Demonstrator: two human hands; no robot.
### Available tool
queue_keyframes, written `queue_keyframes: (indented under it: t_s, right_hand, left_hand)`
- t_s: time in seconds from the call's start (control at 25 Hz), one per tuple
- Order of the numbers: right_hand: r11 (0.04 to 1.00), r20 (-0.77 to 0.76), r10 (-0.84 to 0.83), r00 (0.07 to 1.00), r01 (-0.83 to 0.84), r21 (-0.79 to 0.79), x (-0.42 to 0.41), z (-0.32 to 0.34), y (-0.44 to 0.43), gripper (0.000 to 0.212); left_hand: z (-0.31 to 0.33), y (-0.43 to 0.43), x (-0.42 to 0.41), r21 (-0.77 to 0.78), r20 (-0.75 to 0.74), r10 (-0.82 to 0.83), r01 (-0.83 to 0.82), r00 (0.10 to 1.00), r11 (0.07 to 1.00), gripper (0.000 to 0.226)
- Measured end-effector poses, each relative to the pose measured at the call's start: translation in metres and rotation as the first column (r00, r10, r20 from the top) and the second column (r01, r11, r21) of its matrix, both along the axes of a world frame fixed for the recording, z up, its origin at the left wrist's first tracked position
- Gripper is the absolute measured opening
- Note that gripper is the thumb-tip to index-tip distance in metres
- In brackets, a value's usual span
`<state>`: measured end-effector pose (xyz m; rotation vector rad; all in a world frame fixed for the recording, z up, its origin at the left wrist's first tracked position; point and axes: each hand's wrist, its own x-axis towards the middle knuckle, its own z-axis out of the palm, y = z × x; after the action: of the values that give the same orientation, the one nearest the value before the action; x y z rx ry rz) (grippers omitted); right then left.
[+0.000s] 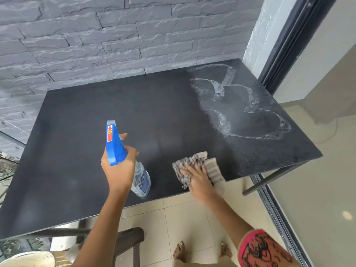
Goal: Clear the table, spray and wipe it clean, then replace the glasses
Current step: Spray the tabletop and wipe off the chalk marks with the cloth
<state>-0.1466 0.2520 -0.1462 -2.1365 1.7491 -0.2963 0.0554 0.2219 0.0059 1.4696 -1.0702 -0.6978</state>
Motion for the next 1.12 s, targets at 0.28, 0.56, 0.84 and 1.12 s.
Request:
queue_keyframes:
  t_s: [0.28, 0.56, 0.84, 1.12]
  right_hand:
    - [0.999, 0.329, 0.032, 0.944, -0.042, 0.023, -0.090, 0.035, 0.045, 0.037]
    - [0.921, 0.532, -0.354, 0.769, 0.384, 0.057, -0.247, 0.105, 0.041, 0.038]
    - [0.886, 0.637, -0.348, 0.688, 0.464, -0.017, -0.324, 0.145, 0.048, 0.043]
    - [0.903, 0.637, -0.257, 0.727, 0.415, -0.109, -0.336, 0.156, 0.036, 0.042]
  left_hand:
    - [0.003, 0.035, -0.067, 0.082, 0.136, -0.172, 0.162, 0.976, 0.983, 0.041]
    - [-0.013, 0.078, -0.195, 0.246, 0.141, -0.318, 0.278, 0.938, 0.929, 0.023]
    - [-0.049, 0.101, -0.286, 0.519, 0.175, -0.406, 0.267, 0.897, 0.812, 0.016]
    - [-0.046, 0.103, -0.290, 0.522, 0.321, -0.380, 0.173, 0.868, 0.835, 0.019]
